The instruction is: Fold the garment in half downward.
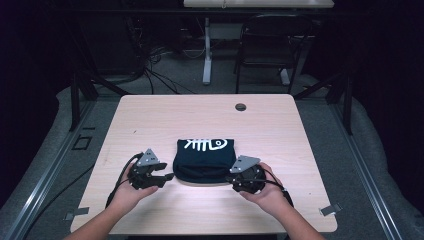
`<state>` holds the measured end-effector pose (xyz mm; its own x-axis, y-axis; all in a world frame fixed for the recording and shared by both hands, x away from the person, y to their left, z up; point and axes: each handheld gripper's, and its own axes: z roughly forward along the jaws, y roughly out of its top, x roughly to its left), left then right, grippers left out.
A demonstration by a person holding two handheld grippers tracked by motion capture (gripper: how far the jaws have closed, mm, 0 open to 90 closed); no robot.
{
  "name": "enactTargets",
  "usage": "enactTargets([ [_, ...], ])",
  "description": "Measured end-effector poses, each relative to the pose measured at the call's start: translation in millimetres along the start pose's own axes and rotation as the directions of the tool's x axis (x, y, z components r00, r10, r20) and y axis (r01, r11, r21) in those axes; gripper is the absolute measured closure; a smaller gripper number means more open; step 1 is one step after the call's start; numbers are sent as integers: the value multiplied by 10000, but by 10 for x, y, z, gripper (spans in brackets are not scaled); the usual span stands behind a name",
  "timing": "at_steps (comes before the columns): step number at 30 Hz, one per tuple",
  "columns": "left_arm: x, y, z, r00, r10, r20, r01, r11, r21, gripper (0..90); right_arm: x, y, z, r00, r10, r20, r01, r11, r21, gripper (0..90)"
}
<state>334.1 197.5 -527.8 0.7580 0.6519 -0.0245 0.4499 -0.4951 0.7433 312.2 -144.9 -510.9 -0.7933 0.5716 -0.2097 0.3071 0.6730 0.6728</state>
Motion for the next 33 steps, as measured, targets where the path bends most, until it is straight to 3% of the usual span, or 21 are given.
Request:
enactTargets([
  [8, 25, -189, -58, 9975, -703, -65, 701, 9970, -339, 484, 26, -161, -104, 9968, 728, 334, -713, 9965, -435, 535],
  [12, 67, -280, -75, 9954, -902, -325, 891, 9954, -360, 486, 30, -235, -165, 9946, 971, 377, -949, 9939, -555, 532],
  [21, 79, -446, -120, 9889, -1431, -402, 1397, 9871, -784, 486, 18, -403, -138, 9863, 1600, 397, -1573, 9855, -642, 526],
  [25, 76, -502, -100, 9877, -1486, -478, 1446, 9863, -798, 486, 22, -455, -101, 9802, 1952, 344, -1922, 9784, -755, 523],
  [28, 67, -517, -93, 9901, -1307, -503, 1266, 9888, -785, 486, 23, -499, -64, 9749, 2204, 301, -2179, 9734, -713, 519],
  [33, 46, -554, -51, 9935, -1077, -373, 1046, 9917, -753, 487, 40, -560, -23, 9726, 2287, 426, -2247, 9709, -834, 512],
])
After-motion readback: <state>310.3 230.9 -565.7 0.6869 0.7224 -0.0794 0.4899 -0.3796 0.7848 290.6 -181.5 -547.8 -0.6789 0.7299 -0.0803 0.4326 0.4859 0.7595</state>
